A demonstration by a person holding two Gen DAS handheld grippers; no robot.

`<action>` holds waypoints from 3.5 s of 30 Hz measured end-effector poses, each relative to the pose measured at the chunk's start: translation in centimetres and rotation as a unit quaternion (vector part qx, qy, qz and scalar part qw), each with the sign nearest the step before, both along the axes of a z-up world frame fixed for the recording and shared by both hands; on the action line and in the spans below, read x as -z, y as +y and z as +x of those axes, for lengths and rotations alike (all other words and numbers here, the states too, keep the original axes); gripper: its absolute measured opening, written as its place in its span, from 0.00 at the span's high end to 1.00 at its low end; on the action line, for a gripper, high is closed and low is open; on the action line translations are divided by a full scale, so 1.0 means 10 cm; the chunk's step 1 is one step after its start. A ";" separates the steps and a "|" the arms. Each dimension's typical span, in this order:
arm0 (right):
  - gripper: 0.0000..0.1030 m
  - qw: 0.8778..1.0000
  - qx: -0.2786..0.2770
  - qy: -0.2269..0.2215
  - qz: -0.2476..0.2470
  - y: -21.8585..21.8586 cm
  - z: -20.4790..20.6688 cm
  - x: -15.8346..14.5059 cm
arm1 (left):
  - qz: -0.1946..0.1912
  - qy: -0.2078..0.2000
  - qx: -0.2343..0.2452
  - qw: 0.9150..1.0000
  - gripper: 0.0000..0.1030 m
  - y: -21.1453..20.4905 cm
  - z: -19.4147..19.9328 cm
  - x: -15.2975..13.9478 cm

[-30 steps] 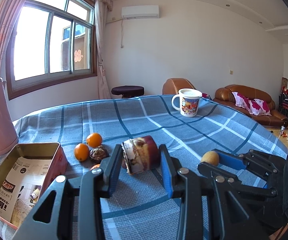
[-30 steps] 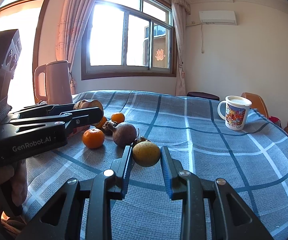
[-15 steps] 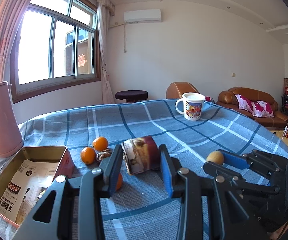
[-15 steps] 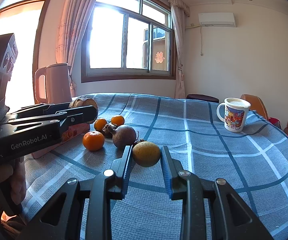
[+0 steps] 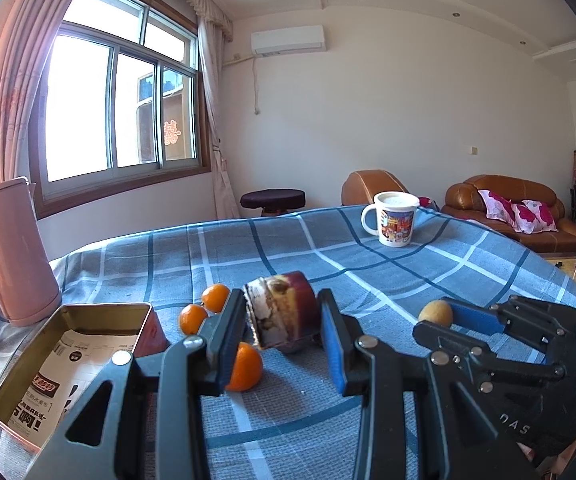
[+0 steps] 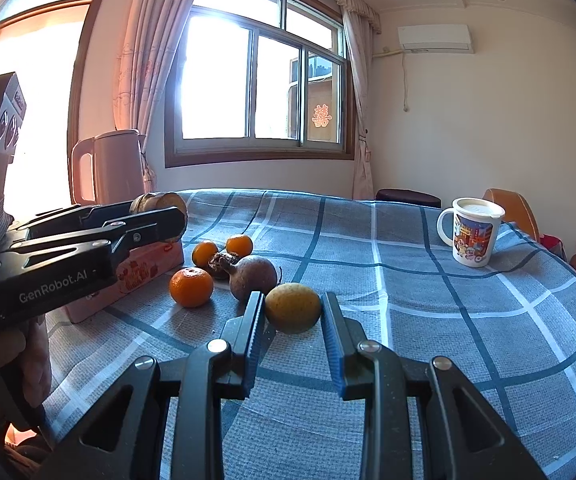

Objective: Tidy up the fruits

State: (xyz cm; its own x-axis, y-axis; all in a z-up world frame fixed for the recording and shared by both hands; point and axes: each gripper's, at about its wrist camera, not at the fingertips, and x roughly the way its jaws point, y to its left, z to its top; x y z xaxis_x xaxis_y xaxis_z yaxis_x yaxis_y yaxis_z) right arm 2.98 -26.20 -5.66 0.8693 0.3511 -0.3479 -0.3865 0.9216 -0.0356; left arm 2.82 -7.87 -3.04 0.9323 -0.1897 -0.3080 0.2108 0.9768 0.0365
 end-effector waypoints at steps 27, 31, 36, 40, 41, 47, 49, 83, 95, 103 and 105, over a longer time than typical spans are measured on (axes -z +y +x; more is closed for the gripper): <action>0.71 0.999 -0.043 -0.013 -0.022 0.37 0.11 -0.25 | 0.004 0.007 -0.044 0.999 0.63 0.29 0.04 -0.03; 0.71 0.998 -0.053 -0.013 -0.025 0.45 0.14 -0.30 | 0.002 0.011 -0.053 0.999 0.63 0.36 0.05 -0.02; 0.71 0.997 -0.068 -0.011 -0.026 0.55 0.19 -0.35 | -0.003 0.015 -0.064 0.998 0.63 0.48 0.08 -0.02; 0.71 0.996 -0.084 -0.006 -0.020 0.63 0.23 -0.40 | -0.008 0.021 -0.074 0.997 0.63 0.59 0.11 -0.02; 0.71 0.996 -0.087 -0.005 -0.022 0.66 0.24 -0.41 | -0.010 0.023 -0.076 0.997 0.63 0.61 0.11 -0.02; 0.71 0.994 -0.108 -0.003 -0.029 0.83 0.30 -0.50 | -0.010 0.027 -0.087 0.996 0.63 0.74 0.14 -0.01; 0.71 0.993 -0.115 -0.002 -0.030 0.90 0.33 -0.52 | -0.011 0.027 -0.091 0.995 0.63 0.79 0.14 0.00; 0.70 0.977 -0.203 0.033 -0.056 1.88 0.57 -0.48 | 0.004 0.068 -0.185 0.980 0.63 1.61 0.23 0.10; 0.70 0.969 -0.224 0.078 -0.065 2.16 0.65 -0.28 | 0.015 0.104 -0.205 0.973 0.63 1.86 0.29 0.17; 0.70 0.955 -0.250 0.133 -0.089 2.37 0.68 0.01 | 0.031 0.136 -0.208 0.968 0.61 1.97 0.29 0.28; 0.70 0.948 -0.265 0.150 -0.093 2.42 0.66 0.08 | 0.032 0.137 -0.213 0.967 0.61 1.98 0.27 0.30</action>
